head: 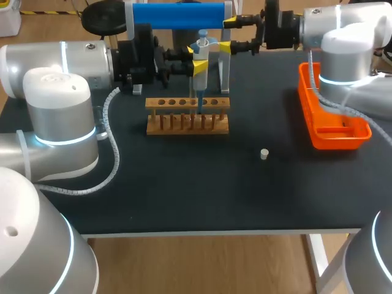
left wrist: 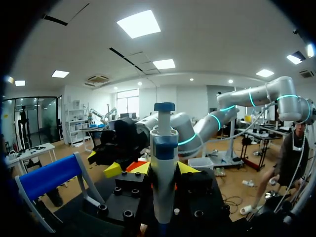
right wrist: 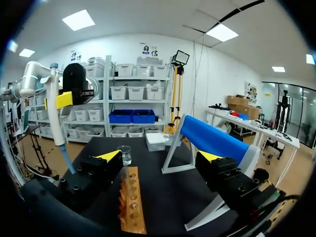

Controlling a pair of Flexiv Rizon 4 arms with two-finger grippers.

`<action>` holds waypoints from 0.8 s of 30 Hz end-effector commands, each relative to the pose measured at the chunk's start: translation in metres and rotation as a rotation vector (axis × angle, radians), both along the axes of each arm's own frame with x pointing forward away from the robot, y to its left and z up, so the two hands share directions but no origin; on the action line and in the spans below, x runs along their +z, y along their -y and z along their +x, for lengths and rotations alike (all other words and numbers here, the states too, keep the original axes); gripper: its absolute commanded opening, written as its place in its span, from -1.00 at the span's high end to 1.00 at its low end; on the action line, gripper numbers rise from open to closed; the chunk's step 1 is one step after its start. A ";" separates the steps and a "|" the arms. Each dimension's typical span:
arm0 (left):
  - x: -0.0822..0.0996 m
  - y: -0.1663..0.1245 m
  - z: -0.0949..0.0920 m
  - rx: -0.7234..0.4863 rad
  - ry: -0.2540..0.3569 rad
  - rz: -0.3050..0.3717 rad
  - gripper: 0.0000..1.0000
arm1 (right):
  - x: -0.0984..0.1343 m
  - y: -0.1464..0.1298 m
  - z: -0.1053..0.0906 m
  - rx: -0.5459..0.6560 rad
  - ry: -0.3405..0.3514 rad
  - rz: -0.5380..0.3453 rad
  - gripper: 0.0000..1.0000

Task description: Invert the test tube, pick up the pipette, mount the tip to pipette, aspirate from beaker and dispense into the tube, eject the tip, return the pipette, and cap with the stopper.

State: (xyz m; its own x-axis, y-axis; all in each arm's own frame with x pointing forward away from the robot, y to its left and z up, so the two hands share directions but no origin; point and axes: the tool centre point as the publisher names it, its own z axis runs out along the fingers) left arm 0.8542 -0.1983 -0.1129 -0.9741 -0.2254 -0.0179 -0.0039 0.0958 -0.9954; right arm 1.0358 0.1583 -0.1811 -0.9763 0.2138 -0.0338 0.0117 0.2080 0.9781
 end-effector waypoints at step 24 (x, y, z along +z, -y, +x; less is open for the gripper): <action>0.000 0.000 0.000 0.001 0.001 -0.001 1.00 | -0.010 -0.017 0.030 -0.088 0.024 -0.060 -1.00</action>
